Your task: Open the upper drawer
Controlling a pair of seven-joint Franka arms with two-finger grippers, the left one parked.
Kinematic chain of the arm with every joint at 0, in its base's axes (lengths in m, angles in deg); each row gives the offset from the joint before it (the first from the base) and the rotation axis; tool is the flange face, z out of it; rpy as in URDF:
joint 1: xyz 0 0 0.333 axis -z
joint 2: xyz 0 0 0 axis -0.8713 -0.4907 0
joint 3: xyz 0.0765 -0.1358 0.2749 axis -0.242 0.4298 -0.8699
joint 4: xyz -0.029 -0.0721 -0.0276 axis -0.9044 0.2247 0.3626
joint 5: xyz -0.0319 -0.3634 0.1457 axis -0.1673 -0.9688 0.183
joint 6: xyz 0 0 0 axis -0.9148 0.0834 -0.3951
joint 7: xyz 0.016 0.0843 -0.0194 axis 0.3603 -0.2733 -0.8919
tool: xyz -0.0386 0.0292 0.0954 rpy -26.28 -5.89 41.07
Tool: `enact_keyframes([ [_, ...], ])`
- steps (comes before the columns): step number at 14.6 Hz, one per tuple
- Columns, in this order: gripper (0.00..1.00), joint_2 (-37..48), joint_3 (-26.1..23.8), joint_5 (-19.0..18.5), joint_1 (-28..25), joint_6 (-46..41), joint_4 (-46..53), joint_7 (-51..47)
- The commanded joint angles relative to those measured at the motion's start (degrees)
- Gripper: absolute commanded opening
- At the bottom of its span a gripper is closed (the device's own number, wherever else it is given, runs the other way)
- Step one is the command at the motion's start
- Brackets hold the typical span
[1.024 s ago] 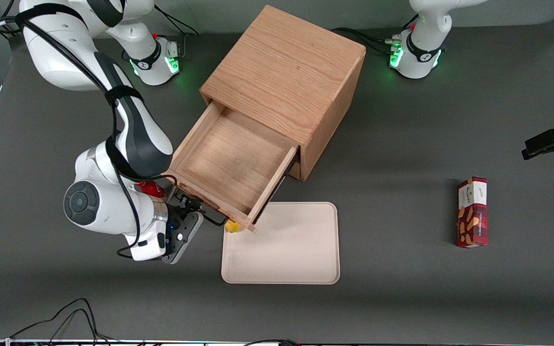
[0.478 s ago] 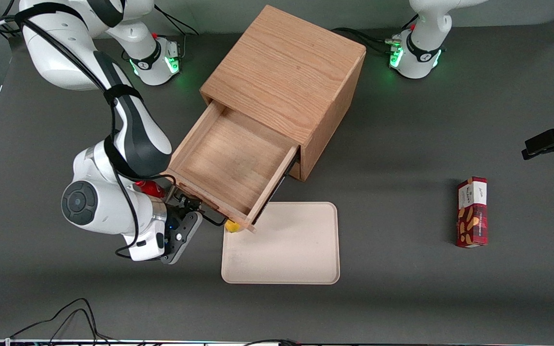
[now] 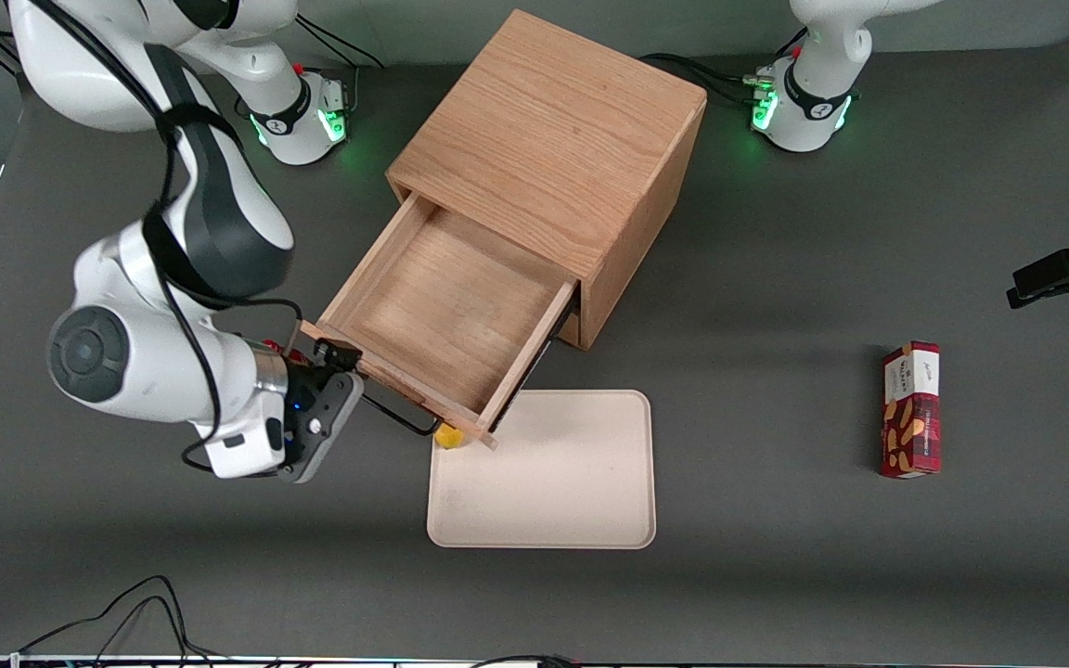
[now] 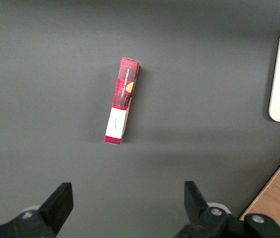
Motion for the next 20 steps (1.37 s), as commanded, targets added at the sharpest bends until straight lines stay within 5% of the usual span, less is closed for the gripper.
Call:
enact_keyframes([
  [1, 1.00, 4.9, 0.6, -1.1, 0.1, -3.7, -1.5, 0.4],
  [11, 1.00, 33.8, 0.3, -0.6, 12.1, -6.3, -29.3, -3.6],
  [15, 1.00, 42.5, 0.2, -0.5, 14.7, -6.3, -38.3, -19.5],
  [20, 1.00, 42.7, 0.6, -0.4, 16.7, -9.5, -37.5, -41.6],
])
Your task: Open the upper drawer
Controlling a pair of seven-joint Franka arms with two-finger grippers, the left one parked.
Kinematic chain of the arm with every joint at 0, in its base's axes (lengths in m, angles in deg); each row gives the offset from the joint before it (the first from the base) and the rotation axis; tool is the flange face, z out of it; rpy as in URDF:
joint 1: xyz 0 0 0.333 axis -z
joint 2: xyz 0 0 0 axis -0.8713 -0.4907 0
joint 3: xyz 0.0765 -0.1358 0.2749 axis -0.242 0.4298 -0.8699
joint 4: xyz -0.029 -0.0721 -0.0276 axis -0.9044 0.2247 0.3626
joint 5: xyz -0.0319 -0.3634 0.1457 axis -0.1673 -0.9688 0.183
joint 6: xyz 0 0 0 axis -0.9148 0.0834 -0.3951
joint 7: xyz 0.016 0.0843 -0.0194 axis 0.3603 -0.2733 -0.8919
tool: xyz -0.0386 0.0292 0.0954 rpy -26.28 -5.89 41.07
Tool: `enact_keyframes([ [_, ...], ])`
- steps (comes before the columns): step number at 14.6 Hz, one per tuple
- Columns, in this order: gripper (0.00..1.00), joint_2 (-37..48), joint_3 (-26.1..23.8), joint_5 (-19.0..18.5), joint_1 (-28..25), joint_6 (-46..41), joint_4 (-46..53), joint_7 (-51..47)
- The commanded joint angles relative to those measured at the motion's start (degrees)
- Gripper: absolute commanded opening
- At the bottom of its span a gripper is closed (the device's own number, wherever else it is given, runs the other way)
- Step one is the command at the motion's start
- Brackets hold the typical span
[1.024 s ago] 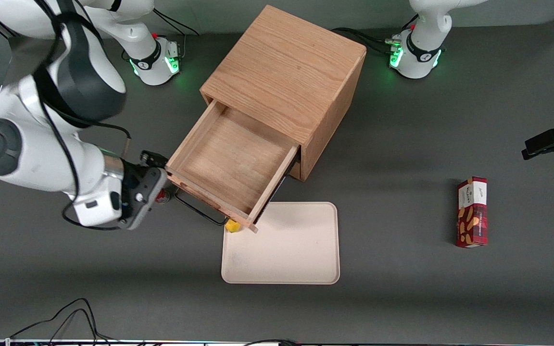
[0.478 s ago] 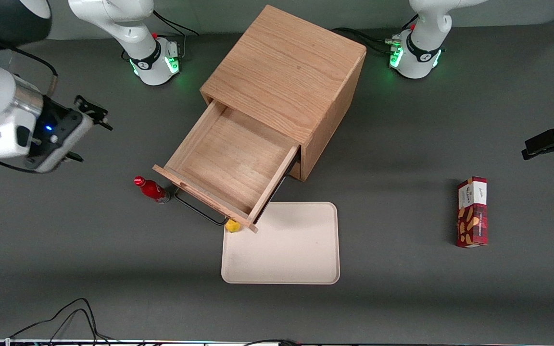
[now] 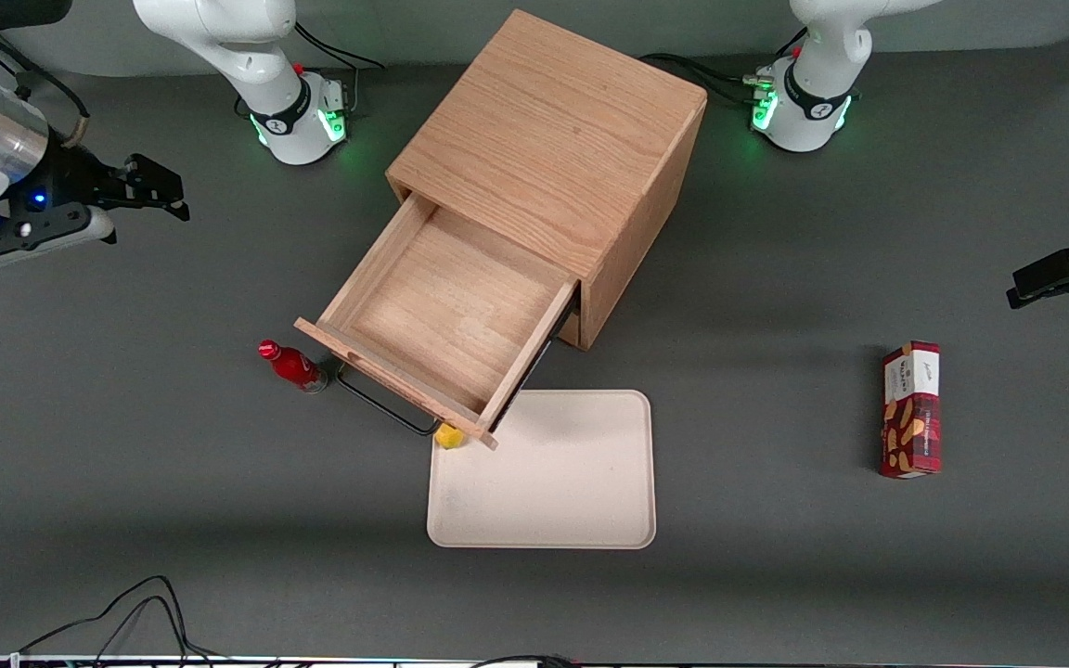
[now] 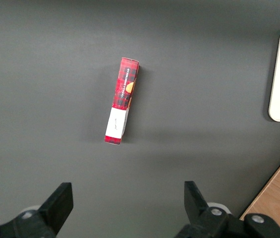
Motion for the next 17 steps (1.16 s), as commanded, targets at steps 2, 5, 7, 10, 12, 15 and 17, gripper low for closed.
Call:
enact_keyframes([
  [2, 1.00, 2.4, -0.5, -0.1, 3.3, -2.9, 0.1, -6.2],
  [5, 1.00, 3.2, -1.0, -0.1, 4.1, -0.7, -0.2, -9.4],
  [7, 1.00, 2.7, -1.2, -0.5, 3.5, -0.2, 0.2, -8.8],
  [10, 1.00, 2.3, -0.8, -0.9, 2.6, -0.2, 0.3, -8.6],
  [12, 1.00, 2.3, 5.4, -3.2, -5.0, -0.5, -0.1, -8.8],
  [15, 1.00, 1.9, 11.9, -3.8, -12.1, -0.7, 0.0, -8.7],
  [17, 1.00, 1.2, 11.8, -3.8, -12.1, -0.1, 0.1, -8.8],
])
